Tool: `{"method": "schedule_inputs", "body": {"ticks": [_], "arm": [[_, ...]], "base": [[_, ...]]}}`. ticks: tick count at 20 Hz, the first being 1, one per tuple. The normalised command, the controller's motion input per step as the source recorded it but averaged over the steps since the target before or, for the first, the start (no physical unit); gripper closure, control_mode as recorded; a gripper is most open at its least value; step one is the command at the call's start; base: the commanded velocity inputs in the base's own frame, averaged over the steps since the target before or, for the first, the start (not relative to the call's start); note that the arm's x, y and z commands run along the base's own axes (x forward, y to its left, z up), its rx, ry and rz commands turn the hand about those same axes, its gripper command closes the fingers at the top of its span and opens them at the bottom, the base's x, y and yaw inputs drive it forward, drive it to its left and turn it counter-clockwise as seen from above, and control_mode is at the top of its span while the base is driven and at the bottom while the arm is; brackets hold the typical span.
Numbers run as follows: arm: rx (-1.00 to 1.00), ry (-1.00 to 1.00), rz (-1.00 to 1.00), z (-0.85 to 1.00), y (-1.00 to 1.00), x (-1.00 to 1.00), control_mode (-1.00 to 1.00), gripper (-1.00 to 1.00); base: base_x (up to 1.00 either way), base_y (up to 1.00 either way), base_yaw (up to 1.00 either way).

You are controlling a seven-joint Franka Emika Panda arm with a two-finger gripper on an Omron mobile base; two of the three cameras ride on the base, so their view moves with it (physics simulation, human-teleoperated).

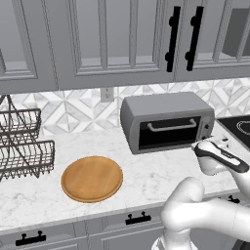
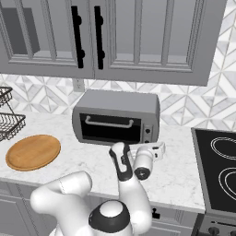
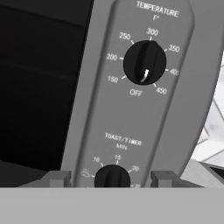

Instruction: Pick up the kebab skewer and baguette bread, and place them inside the toaster oven. Close the toaster oven door and start by setting the timer.

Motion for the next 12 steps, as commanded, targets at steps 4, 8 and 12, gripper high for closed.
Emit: {"method": "schedule_inputs", "body": {"ticks": [4,8,12], "arm": [[0.0,0.0,-0.05,0.0,0.07,0.0,-1.0,1.0],[0.0,0.0,0.0,0.0,0.02,0.0,-1.0,1.0],[0.0,0.0,0.0,0.0,0.0,-0.01,-1.0,1.0]], "base": [[0.0,0.0,0.0],[0.0,0.0,0.0],[0.0,0.0,0.0]]}}
